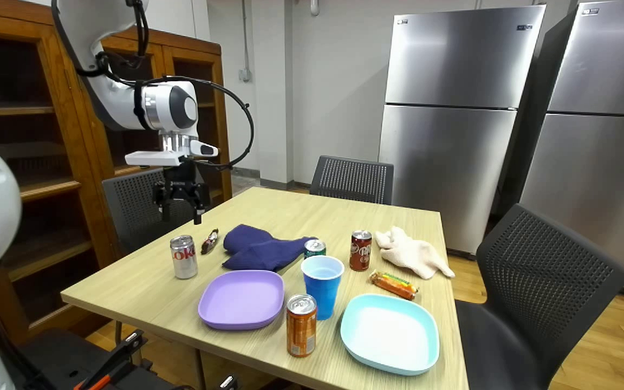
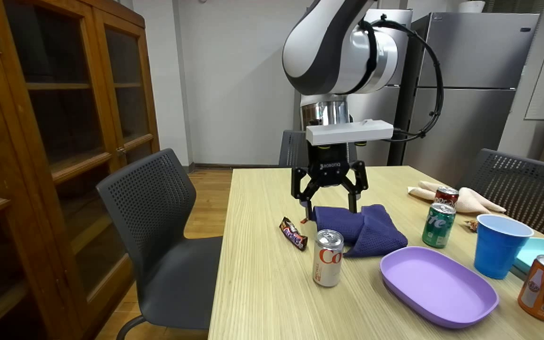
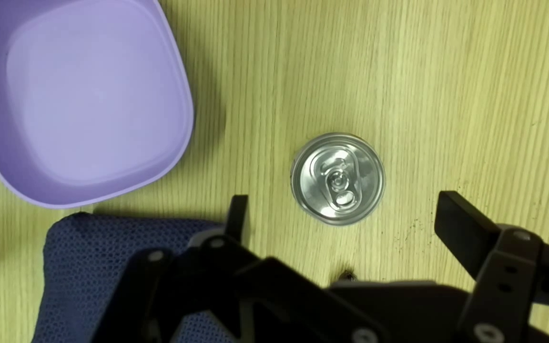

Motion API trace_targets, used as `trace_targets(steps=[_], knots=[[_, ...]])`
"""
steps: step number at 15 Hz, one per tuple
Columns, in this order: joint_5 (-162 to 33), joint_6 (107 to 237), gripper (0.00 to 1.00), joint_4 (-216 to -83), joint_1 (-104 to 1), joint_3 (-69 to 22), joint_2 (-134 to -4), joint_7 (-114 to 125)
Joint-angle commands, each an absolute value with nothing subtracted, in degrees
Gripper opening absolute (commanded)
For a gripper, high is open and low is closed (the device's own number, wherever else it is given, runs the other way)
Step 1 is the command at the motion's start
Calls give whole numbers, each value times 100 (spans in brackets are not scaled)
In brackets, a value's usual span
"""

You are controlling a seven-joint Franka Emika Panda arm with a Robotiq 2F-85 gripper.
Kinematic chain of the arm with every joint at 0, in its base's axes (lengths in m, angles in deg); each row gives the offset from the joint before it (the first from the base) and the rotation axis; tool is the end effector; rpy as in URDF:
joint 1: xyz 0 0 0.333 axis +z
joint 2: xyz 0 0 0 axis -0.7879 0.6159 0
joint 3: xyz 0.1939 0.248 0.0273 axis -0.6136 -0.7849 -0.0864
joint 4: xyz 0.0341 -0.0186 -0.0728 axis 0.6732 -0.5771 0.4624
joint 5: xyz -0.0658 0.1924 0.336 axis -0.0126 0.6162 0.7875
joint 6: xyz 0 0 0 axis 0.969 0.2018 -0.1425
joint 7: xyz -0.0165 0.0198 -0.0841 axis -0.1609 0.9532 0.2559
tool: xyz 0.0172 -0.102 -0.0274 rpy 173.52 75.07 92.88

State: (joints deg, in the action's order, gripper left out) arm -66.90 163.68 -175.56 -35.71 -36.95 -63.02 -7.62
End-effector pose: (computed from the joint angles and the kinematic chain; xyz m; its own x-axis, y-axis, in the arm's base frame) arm 0.5079 0.2394 0.2279 0.9560 0.1758 -0.2350 0.1970 -0.9779 0.0700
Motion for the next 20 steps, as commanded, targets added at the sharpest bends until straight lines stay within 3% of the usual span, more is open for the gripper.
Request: trace_targets(steps=[1, 20], knots=[[-6640, 16513, 100, -17647, -3551, -3670, -6289, -760], [-6449, 17454, 100, -17904, -3551, -3647, -5771, -669]])
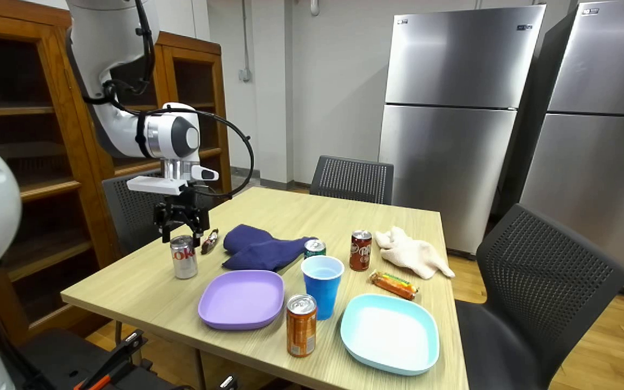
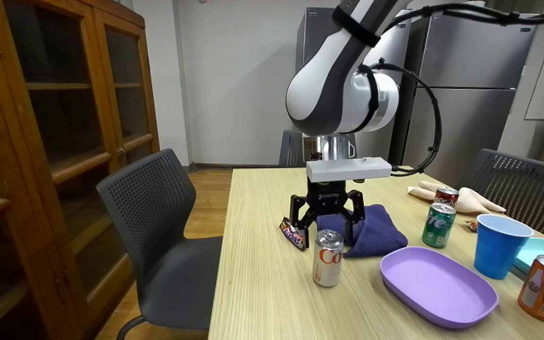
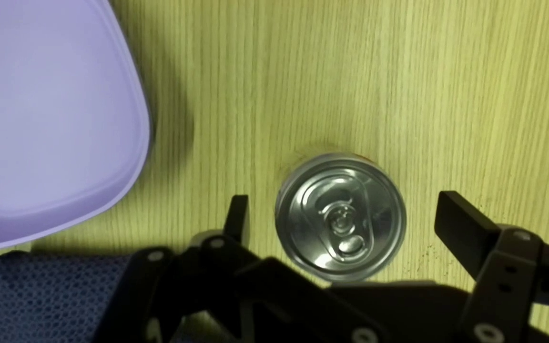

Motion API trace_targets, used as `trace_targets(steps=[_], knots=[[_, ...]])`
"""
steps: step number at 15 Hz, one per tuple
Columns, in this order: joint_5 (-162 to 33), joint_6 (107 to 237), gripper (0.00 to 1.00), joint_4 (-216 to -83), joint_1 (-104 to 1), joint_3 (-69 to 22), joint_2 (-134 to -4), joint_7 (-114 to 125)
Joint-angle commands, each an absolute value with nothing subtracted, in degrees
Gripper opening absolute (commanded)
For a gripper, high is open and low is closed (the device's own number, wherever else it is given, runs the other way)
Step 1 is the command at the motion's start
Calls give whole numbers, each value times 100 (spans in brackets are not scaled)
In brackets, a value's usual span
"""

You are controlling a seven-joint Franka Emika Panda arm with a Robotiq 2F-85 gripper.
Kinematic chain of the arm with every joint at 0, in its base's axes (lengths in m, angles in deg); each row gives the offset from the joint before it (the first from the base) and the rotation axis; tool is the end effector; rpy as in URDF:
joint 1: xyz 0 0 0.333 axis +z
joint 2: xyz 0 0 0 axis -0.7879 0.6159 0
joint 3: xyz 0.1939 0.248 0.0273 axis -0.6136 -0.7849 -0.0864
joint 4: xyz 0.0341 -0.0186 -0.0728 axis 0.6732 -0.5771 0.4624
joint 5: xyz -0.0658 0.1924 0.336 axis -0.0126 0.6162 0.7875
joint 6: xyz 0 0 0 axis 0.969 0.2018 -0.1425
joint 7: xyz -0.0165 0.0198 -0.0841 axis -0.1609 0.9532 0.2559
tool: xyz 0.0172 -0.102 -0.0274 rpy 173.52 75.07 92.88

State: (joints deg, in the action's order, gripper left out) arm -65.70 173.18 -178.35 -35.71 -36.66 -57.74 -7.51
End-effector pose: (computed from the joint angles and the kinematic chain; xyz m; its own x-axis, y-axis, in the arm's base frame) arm 0.4976 0.2365 0.1701 0.9612 0.1659 -0.2204 0.1769 -0.9837 0.0312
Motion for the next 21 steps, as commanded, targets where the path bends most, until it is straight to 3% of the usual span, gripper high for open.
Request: trace_targets(steps=[1, 7, 8, 9, 11, 15, 21], knots=[[-6443, 17469, 100, -17917, -3553, -3650, -5762, -663], [-6477, 17544, 100, -18016, -3538, -3653, -5796, -631], [-6497, 17555, 95, -18030, -3529, -3646, -5799, -632], [-6503, 17562, 74, -18040, -3528, -3647, -5800, -617], [-6519, 17562, 69, -18051, -3526, -3643, -5801, -592], [-6523, 17559, 38, -18072, -3531, -3649, -5810, -546], [-6499, 17457, 38, -18089, -3549, -3667, -5969, -480]])
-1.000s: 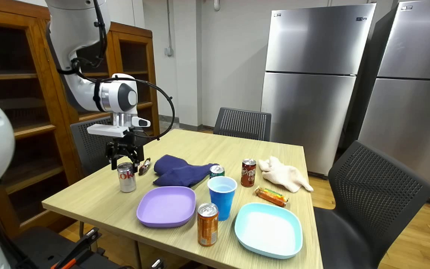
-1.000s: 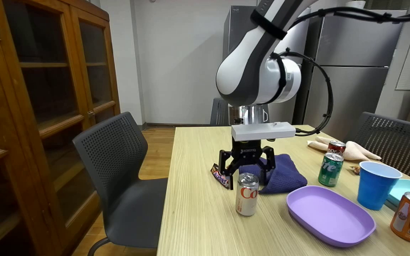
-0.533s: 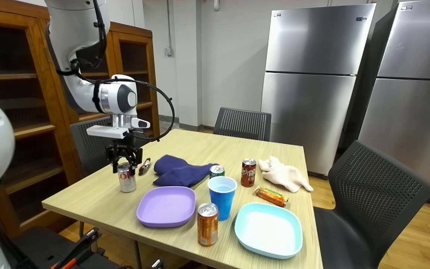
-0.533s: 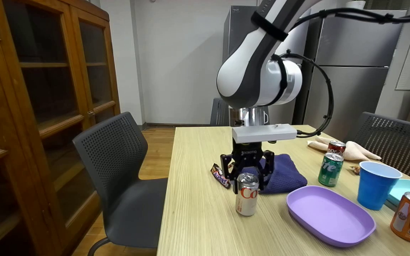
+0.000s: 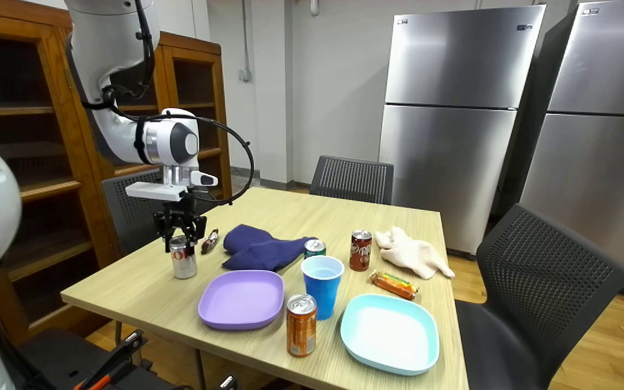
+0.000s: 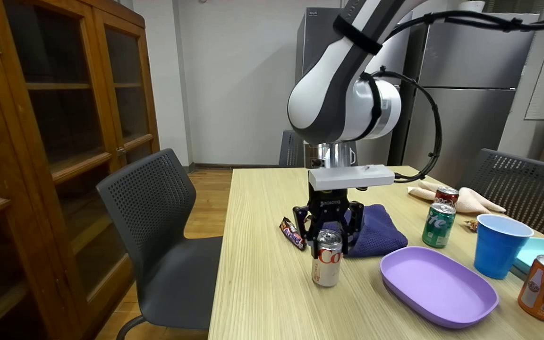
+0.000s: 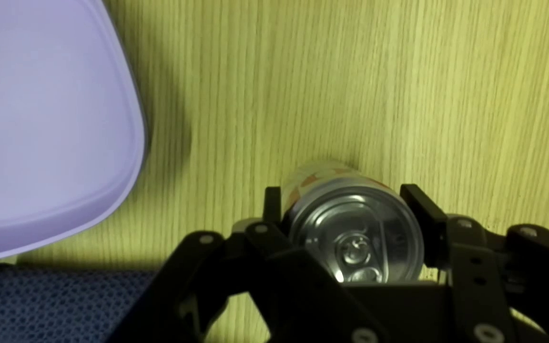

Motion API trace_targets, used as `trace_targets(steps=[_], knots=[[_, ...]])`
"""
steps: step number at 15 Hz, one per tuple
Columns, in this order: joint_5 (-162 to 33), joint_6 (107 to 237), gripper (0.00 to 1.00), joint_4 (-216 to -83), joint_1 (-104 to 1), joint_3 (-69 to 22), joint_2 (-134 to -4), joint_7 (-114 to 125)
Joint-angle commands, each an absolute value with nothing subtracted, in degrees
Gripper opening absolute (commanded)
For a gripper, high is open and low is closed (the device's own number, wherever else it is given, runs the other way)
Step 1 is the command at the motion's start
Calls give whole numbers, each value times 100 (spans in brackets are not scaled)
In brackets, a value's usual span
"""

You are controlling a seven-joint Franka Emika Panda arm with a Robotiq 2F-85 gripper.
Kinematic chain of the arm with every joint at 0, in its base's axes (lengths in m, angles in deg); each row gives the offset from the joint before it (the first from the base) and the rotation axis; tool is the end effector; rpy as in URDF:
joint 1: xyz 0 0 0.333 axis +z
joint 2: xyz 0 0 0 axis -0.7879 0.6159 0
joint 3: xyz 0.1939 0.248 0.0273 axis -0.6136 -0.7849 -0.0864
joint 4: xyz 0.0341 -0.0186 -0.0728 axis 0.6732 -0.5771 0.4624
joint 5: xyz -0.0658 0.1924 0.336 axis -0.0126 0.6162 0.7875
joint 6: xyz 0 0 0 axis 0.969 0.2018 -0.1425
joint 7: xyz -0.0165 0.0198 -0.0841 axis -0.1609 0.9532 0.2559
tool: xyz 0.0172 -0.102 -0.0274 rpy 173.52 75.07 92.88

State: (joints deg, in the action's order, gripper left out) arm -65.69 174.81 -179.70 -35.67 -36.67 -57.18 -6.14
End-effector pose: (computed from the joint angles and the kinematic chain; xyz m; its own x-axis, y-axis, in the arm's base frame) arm 0.4899 0.2345 0.1588 0.9552 0.1908 -0.2264 0.2013 -0.9792 0.0239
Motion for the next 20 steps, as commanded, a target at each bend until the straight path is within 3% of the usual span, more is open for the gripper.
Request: trace_targets(steps=[1, 20], knots=[[-6455, 17342, 38, -18098, -3573, -3683, -6064, -468], [-6668, 16163, 38, -18831, -4429, -3250, -8304, 442]])
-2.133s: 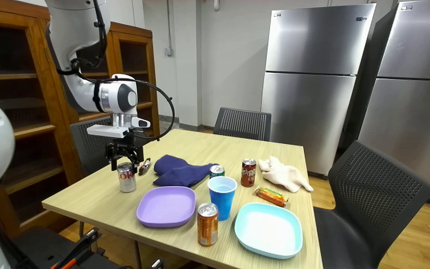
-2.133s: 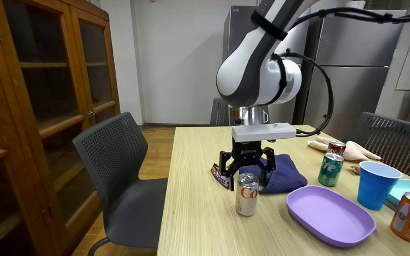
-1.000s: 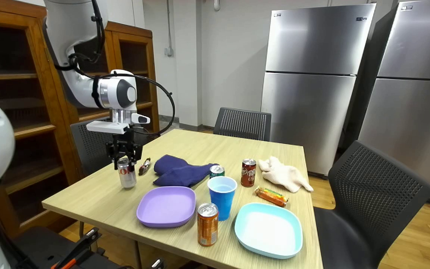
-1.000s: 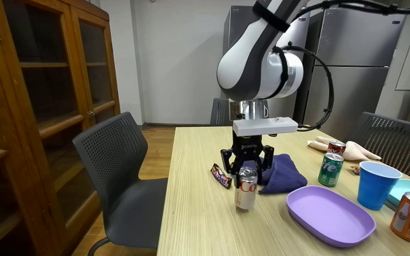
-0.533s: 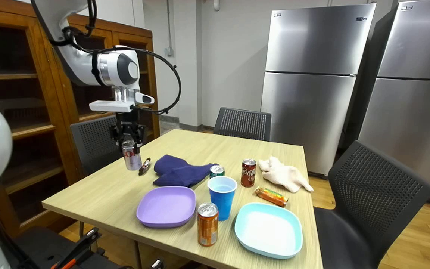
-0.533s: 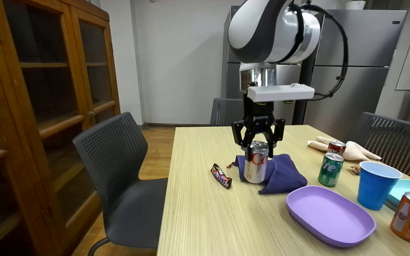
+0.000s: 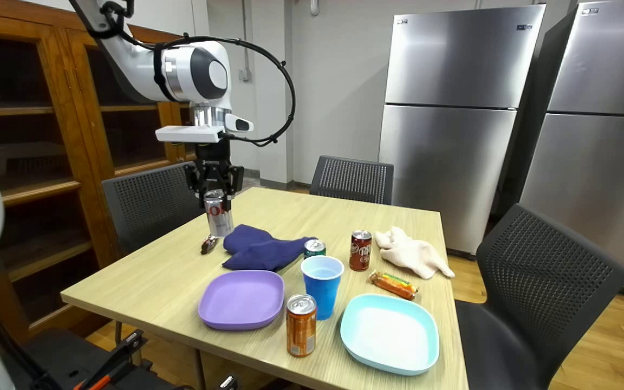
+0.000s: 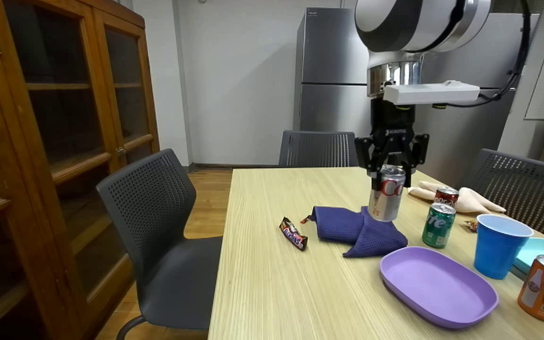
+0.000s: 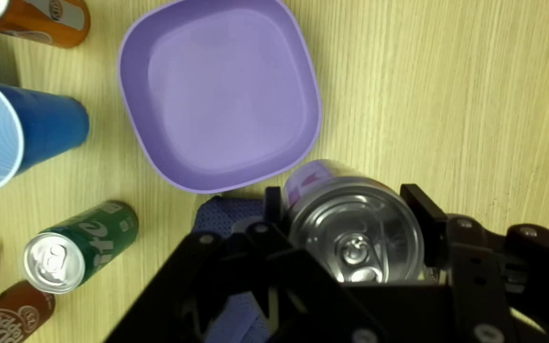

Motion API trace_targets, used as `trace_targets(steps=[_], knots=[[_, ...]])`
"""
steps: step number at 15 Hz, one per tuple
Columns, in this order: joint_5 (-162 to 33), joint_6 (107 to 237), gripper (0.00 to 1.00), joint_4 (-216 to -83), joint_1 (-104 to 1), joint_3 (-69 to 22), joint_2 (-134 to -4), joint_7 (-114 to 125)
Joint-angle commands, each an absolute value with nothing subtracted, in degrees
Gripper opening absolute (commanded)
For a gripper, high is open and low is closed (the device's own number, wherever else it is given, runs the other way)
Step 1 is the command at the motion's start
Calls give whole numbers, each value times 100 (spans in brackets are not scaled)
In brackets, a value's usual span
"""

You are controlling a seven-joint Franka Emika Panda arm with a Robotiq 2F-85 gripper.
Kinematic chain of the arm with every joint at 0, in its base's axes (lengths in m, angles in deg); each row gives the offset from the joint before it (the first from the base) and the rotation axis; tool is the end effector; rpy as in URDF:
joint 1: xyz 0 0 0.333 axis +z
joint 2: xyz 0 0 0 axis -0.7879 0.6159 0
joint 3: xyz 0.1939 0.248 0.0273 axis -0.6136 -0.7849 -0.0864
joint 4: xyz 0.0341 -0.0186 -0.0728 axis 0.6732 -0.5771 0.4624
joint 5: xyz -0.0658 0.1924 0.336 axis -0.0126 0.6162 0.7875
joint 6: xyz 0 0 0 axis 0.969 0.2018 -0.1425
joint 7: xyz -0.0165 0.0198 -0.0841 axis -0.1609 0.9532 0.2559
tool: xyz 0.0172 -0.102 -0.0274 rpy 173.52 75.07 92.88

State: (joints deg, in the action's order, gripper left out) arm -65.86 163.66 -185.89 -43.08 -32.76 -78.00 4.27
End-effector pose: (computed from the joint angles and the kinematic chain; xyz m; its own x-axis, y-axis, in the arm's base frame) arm 0.5006 0.1224 0.2979 0.9696 0.1777 -0.1681 0.1891 -0.9805 0.0542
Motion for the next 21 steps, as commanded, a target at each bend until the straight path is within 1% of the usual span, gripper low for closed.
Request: trace_targets(steps=[1, 11, 21], knots=[[-6703, 16142, 38, -18879, -4453, -3226, -8408, 365], [-6747, 15920, 38, -19093, -4809, -2962, -8958, 187], [-6862, 15939, 38, -18933, -5490, -2352, -8744, 183]])
